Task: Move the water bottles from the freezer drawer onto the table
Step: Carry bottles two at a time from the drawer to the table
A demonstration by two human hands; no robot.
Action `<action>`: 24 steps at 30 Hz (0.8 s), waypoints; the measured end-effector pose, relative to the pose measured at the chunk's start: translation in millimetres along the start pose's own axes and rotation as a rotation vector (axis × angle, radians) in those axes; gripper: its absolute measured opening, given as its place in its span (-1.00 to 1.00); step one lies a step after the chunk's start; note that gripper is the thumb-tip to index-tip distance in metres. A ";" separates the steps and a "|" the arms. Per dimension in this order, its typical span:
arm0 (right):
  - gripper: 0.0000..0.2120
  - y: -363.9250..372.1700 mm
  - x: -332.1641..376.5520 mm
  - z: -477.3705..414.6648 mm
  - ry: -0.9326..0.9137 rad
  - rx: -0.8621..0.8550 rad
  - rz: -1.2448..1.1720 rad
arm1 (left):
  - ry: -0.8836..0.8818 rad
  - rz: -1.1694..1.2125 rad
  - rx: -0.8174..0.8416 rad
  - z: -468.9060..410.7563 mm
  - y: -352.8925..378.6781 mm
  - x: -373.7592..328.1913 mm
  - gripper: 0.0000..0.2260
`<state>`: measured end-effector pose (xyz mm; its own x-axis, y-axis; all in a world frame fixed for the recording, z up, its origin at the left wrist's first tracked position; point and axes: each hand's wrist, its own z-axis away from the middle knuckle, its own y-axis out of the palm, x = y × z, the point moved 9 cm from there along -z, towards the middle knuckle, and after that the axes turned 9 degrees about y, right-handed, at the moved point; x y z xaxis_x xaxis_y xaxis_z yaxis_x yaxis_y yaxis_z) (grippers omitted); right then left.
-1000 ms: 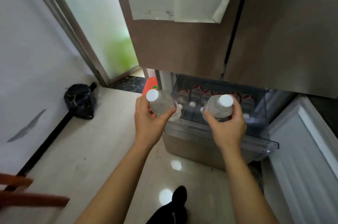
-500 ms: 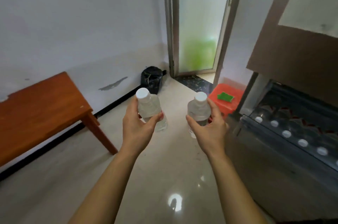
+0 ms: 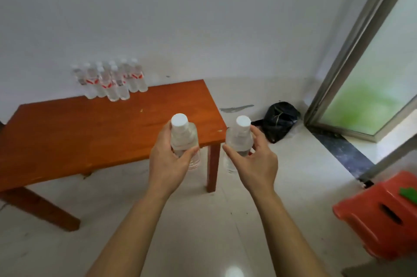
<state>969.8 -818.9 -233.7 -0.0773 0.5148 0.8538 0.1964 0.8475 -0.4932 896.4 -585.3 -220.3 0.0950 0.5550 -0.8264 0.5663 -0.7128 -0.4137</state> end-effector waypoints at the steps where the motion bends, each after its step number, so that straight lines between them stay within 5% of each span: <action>1: -0.25 19.3 11.5 -3.7 -0.019 0.021 -0.006 | -0.005 -0.015 -0.010 -10.3 -12.4 11.2 -0.26; 24: -0.27 476.4 193.9 -229.9 -0.169 0.406 -0.049 | -0.159 -0.220 -0.256 -344.7 -155.1 263.8 -0.34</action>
<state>1273.1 -345.1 -264.9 -0.2423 0.4585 0.8550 -0.2084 0.8361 -0.5075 1115.9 -180.5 -242.4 -0.1685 0.5951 -0.7858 0.7472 -0.4429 -0.4955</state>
